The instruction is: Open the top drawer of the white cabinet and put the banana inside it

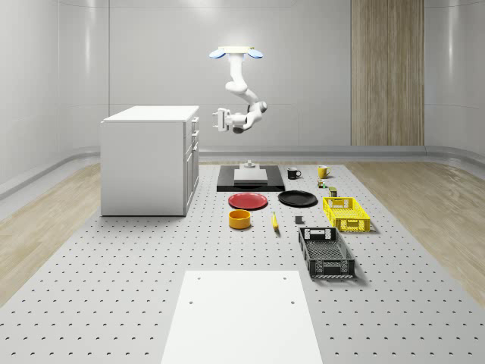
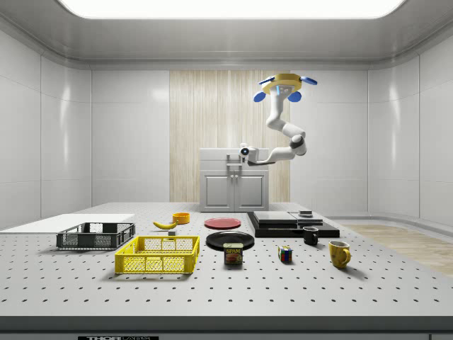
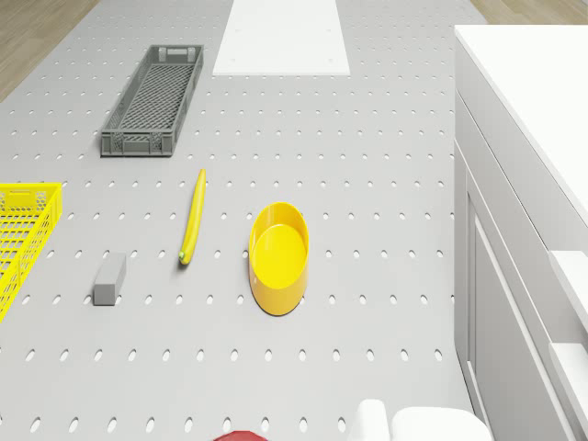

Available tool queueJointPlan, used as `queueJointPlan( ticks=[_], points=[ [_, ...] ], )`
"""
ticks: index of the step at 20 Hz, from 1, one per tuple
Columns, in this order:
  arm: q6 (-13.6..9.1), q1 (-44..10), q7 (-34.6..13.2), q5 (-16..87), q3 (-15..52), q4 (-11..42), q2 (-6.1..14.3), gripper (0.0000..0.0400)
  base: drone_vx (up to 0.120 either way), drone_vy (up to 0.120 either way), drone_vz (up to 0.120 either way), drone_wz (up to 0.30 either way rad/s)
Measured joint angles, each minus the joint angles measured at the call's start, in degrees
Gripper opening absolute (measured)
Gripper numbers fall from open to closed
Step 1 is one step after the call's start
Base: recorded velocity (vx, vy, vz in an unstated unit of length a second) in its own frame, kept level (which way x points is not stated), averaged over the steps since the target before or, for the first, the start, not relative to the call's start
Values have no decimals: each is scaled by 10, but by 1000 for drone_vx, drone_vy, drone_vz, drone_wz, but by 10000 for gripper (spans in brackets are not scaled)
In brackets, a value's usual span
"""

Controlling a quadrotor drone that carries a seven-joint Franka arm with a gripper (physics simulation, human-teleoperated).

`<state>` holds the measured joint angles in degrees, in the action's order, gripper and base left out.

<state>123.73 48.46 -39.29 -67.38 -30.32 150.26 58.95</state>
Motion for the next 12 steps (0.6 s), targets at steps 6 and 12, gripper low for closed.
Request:
queueJointPlan(
  ticks=[6, 12],
  points=[
    [5, 0, 11, -22, 14, -2, -14, 400, 67, 0, 0, 0],
    [20, 8, 29, -60, 39, -7, -38, 400, 0, 0, 0, 0]
  ],
)
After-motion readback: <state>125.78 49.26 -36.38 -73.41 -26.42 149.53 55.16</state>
